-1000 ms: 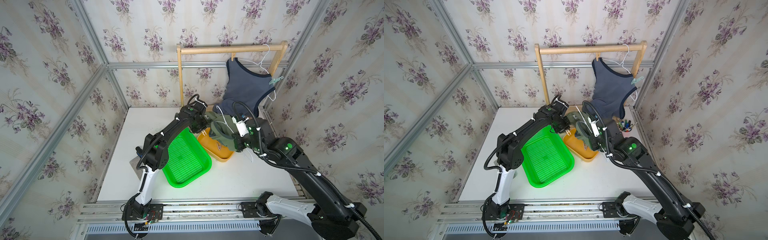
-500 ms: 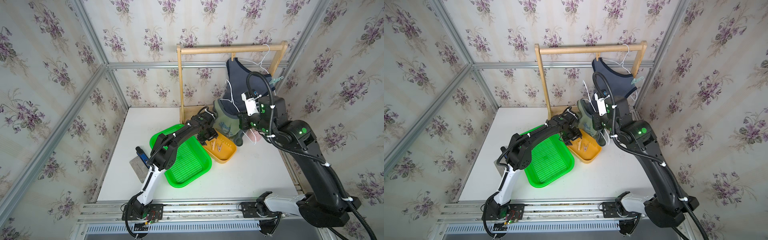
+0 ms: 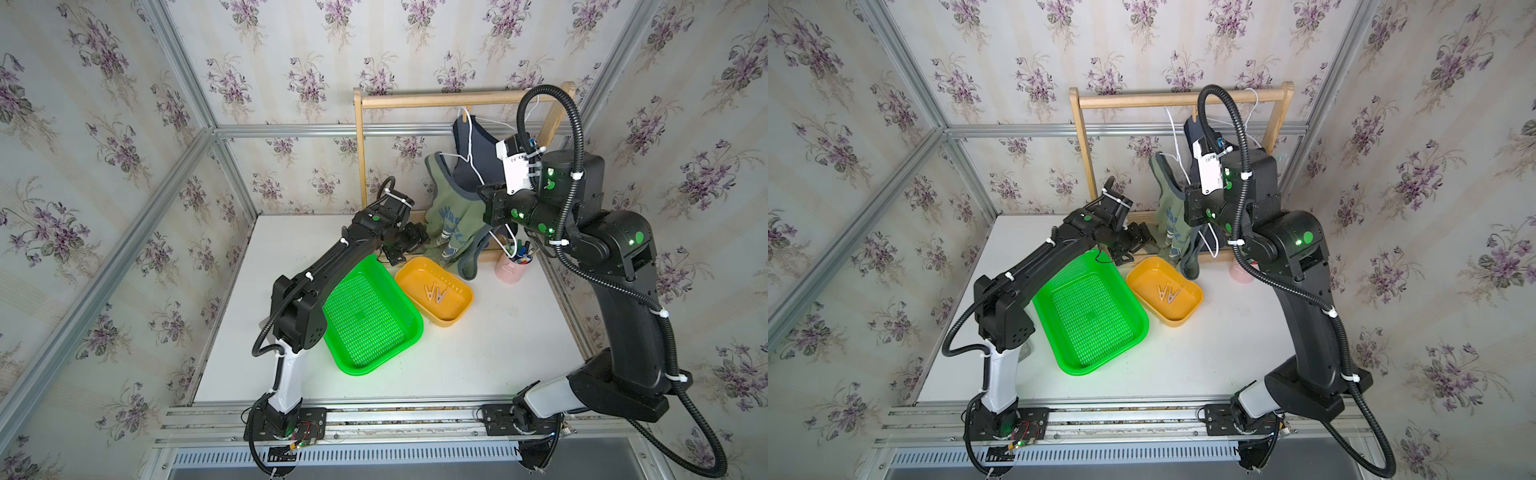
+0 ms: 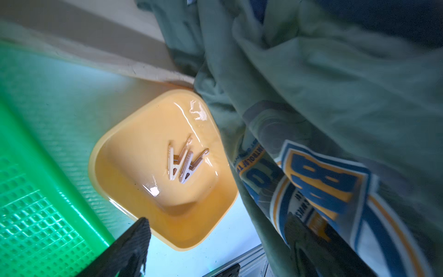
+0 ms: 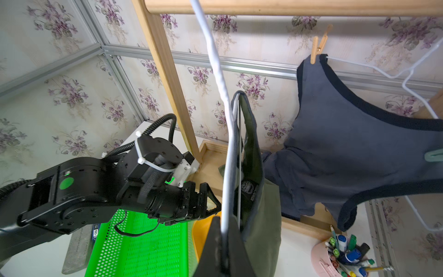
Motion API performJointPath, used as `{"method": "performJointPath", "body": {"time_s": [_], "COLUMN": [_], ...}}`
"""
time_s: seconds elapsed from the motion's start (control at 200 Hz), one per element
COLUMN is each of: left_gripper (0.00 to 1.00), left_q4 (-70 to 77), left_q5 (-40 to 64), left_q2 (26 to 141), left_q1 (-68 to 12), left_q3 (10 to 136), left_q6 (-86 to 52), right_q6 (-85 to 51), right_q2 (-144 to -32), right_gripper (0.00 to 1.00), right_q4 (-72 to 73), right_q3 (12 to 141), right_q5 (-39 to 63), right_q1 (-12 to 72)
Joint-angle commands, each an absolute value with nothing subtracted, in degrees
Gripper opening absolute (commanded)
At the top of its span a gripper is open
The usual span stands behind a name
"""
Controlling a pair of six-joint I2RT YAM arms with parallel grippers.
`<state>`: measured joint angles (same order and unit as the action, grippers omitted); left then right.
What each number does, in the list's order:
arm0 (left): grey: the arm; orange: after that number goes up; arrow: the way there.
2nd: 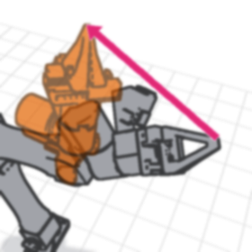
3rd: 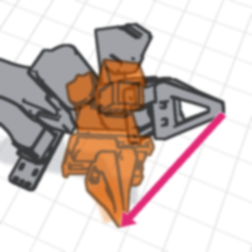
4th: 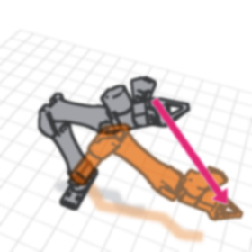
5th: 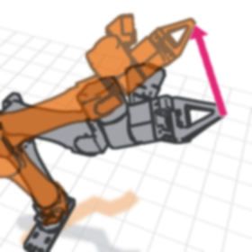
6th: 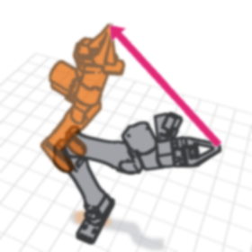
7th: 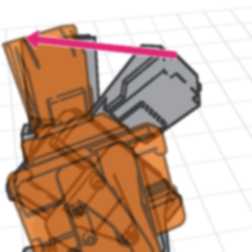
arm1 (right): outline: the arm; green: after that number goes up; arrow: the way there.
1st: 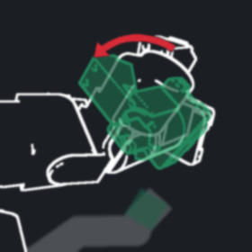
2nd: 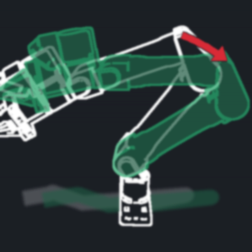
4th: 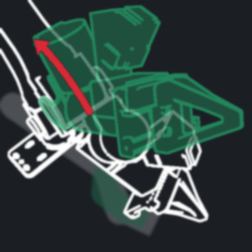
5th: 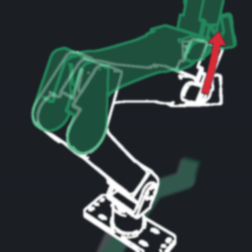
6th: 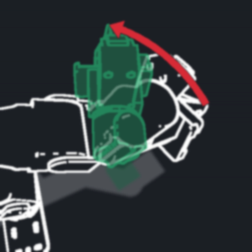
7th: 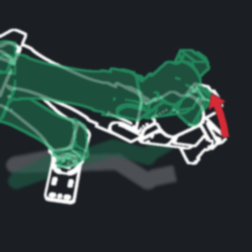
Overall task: Remove the clothespins securing tank tops to the hanger
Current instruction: Place the clothespin in the storage box, then remove the tank top from the hanger.
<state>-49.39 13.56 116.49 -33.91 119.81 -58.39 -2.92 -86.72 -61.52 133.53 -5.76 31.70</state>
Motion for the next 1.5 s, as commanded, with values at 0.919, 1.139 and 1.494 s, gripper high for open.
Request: {"method": "performJointPath", "body": {"time_s": [0.919,1.139,1.494], "left_gripper": [0.92,0.92,0.92], "left_q4": [-49.20,-49.13,-49.21], "left_q5": [14.95,14.58,12.54], "left_q2": [86.51,83.17,77.56], "left_q1": [-9.32,-6.56,-6.01], "left_q3": [93.66,91.07,85.06], "left_q6": [-51.25,-51.61,-52.16], "right_q6": [-25.55,-24.95,-22.19], "right_q2": [-90.39,-91.71,-82.38], "right_gripper": [0.00,0.00,0.00], "right_q4": [-30.52,-34.04,-33.75], "right_q3": [145.99,145.64,121.13], "right_q5": [19.55,18.89,18.10], "right_q1": [46.90,48.95,48.92]}}
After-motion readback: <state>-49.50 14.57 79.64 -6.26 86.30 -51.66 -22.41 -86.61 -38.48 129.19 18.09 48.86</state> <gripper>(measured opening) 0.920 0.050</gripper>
